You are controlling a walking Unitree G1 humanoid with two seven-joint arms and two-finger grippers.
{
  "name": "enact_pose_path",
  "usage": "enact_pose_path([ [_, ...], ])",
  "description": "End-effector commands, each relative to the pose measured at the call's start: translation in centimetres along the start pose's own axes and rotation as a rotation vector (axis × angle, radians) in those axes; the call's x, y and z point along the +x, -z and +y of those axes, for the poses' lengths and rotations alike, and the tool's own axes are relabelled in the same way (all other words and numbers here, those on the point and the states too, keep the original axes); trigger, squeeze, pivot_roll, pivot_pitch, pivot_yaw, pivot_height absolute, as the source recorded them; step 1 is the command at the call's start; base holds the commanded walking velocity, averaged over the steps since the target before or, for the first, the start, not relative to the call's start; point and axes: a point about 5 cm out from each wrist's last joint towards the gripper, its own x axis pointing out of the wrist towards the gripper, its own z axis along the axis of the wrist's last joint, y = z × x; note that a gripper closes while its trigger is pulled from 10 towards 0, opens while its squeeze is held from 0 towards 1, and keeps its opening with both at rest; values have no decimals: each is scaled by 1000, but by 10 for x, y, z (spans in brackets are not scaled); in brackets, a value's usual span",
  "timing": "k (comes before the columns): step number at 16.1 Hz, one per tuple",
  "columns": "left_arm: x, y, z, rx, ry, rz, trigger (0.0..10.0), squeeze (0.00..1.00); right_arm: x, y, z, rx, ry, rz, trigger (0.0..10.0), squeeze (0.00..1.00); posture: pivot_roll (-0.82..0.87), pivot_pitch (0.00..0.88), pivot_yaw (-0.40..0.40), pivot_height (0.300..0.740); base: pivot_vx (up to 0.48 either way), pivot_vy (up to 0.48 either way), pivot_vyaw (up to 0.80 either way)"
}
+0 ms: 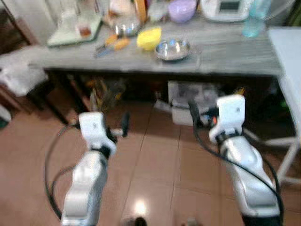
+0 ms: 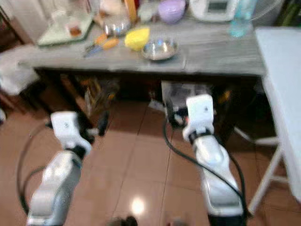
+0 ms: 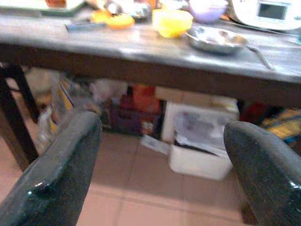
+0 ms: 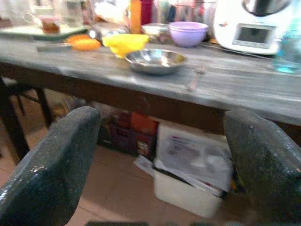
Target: Setting the table
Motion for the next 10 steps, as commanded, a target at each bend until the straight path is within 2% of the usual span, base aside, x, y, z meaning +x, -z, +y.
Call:
enact_pose_path([
  [1, 1, -4, 3, 23, -19, -29, 10000, 0, 2, -1, 1, 13, -8, -3, 10000, 0, -265, 122, 93, 740, 0, 0, 0],
  [6, 4, -5, 7, 39, -28, -37, 10000, 0, 4, 1, 7, 27, -16, -2, 10000, 0, -253, 121, 115, 740, 0, 0, 0],
  [10, 4, -4, 4, 48, 1, -25, 10000, 0, 1, 4, 9, 48, 9, 1, 10000, 0, -248, 124, 144, 740, 0, 0, 0],
])
